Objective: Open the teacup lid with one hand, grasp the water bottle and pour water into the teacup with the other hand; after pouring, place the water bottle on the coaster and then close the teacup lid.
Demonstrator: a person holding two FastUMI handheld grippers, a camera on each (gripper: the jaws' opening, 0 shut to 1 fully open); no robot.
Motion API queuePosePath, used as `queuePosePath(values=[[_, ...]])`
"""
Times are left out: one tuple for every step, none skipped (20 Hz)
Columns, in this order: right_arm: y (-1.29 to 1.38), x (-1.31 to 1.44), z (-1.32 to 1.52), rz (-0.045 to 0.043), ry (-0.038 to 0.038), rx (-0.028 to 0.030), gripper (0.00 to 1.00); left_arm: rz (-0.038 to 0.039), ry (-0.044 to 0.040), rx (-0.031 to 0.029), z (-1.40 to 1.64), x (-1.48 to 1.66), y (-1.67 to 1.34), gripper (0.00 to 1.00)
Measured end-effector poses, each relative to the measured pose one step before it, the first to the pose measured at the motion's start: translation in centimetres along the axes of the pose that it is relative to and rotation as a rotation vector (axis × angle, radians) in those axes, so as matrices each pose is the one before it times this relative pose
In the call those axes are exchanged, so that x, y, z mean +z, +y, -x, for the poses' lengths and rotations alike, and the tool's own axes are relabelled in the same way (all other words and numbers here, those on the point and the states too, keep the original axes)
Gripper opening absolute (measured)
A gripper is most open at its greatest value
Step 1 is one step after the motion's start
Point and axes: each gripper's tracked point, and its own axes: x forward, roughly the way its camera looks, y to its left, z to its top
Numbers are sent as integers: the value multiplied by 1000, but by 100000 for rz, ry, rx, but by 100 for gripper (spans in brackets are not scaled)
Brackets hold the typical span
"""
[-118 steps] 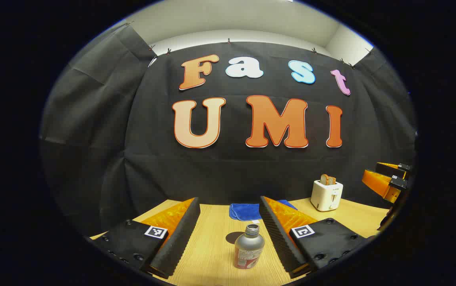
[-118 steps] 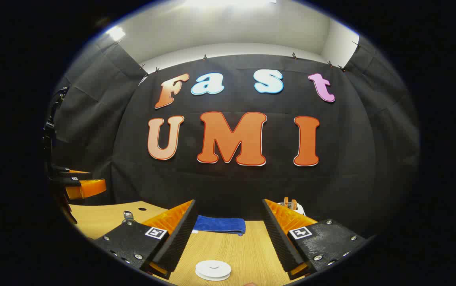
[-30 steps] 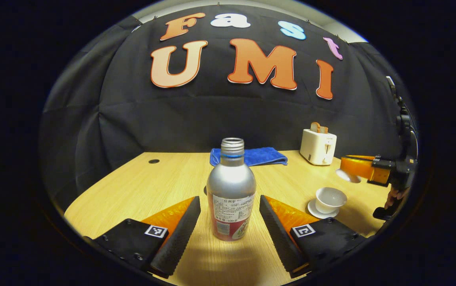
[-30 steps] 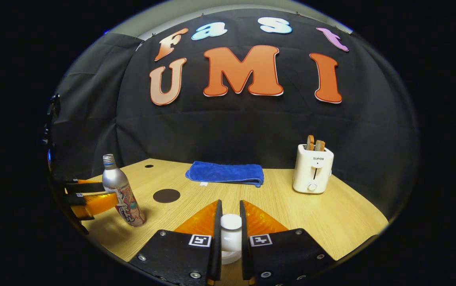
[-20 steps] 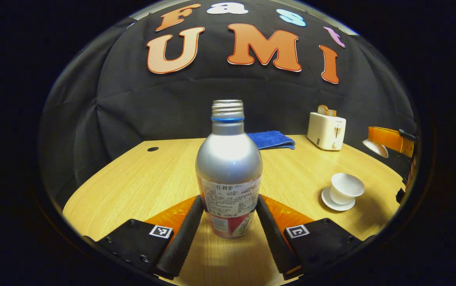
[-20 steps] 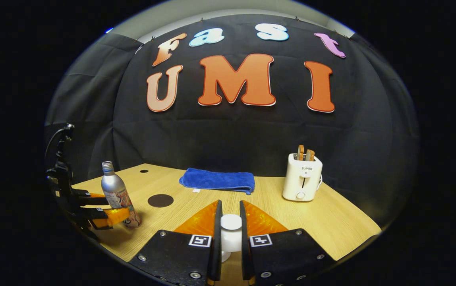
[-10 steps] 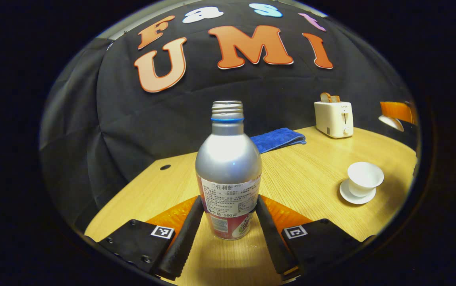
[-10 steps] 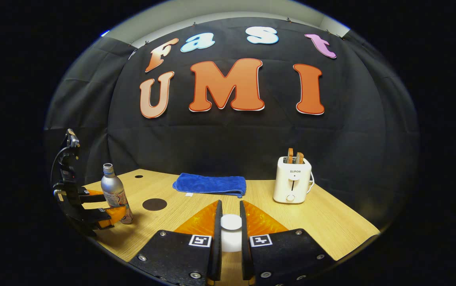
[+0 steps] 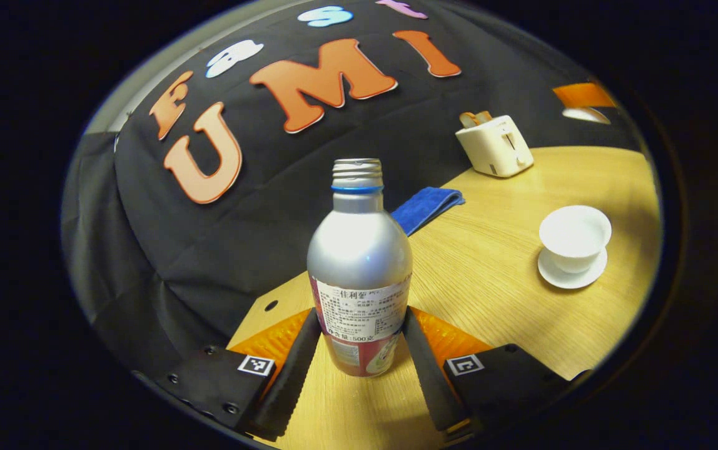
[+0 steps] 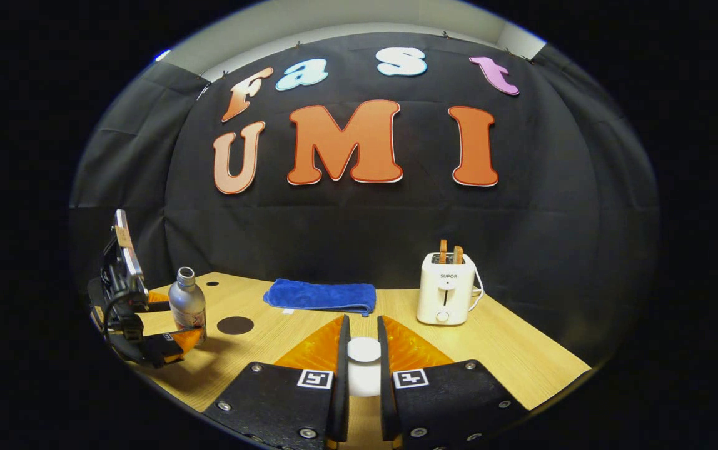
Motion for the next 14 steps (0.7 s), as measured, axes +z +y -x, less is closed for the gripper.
queuePosePath(values=[[-277, -112, 50, -1, 46, -189, 20, -3082, -270, -78, -10, 118, -53, 83], [-191, 24, 229, -104, -132, -247, 21, -3152, -307, 409, -106, 207, -10, 83], [-250, 3, 101, -41, -78, -174, 21, -2944, -461, 749, 142, 370, 61, 83], [-291, -40, -35, 37, -258, -338, 20, -3035, -540, 703, -37, 405, -97, 83], [-207, 35, 93, 134, -30, -299, 20, -3263, -766, 315, -198, 170, -60, 84], [-320, 28, 67, 87, -142, -241, 21, -3225, -600, 12, -117, 322, -108, 85], [-290, 70, 207, 239, 105, -227, 21, -3315, -439, -269, 161, 250, -164, 83], [-223, -61, -1, 256, -67, -318, 21, -3257, -441, -307, -35, 84, -333, 84], [-212, -48, -55, 146, -12, -360, 21, -3229, -668, -324, 242, 112, 117, 84], [-206, 72, 221, 56, -20, -255, 21, -3323, -596, -369, 102, 185, -151, 85], [-181, -22, 63, -110, -17, -156, 21, -3362, -387, -593, 159, 248, -290, 83], [-237, -90, -28, -197, -1, -180, 21, -2722, -436, -285, -16, 189, -184, 82], [-88, 10, 88, -242, -88, 95, 21, -1990, -533, -348, -65, 355, -240, 84], [-174, -180, 20, -187, 78, -227, 21, -2098, -397, -529, -116, 426, -295, 84]])
